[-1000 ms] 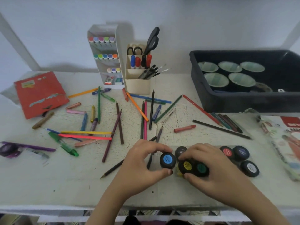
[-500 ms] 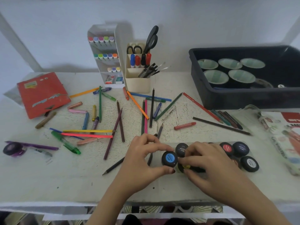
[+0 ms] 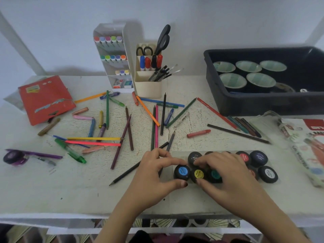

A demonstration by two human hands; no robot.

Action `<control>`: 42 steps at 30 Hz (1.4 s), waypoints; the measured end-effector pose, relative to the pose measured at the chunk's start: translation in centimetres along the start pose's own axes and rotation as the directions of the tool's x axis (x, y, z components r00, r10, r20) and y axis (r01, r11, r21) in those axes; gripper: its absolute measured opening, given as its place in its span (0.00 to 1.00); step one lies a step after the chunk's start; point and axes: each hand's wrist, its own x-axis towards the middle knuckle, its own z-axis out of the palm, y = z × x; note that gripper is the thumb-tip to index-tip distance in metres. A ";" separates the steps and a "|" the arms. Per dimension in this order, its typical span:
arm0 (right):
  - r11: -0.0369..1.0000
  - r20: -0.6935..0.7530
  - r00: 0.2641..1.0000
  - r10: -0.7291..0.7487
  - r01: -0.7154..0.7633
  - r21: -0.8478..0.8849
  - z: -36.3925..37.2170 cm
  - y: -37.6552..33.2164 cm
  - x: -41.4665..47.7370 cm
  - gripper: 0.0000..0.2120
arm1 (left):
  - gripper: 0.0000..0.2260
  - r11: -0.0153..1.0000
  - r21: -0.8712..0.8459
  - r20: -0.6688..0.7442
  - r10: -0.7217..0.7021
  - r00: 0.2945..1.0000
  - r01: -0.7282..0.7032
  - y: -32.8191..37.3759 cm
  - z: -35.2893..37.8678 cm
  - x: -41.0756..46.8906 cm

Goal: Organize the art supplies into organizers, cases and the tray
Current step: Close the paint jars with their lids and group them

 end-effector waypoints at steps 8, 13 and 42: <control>1.000 0.050 0.999 0.018 -0.020 0.021 -0.2 -0.1 0.3 0.09 | 0.06 1.000 0.015 -0.081 -0.003 0.997 0.004 -0.2 0.2 0.1; 0.999 0.098 0.994 0.045 -0.048 0.026 -0.6 -0.1 0.5 0.11 | 0.08 0.996 0.081 -0.035 0.042 0.998 -0.039 -0.1 -0.2 0.6; 0.986 0.039 0.991 -0.131 0.125 0.113 6.4 -10.5 10.3 0.10 | 0.17 0.789 0.060 -0.664 -0.426 0.614 0.611 -18.1 -22.0 -8.5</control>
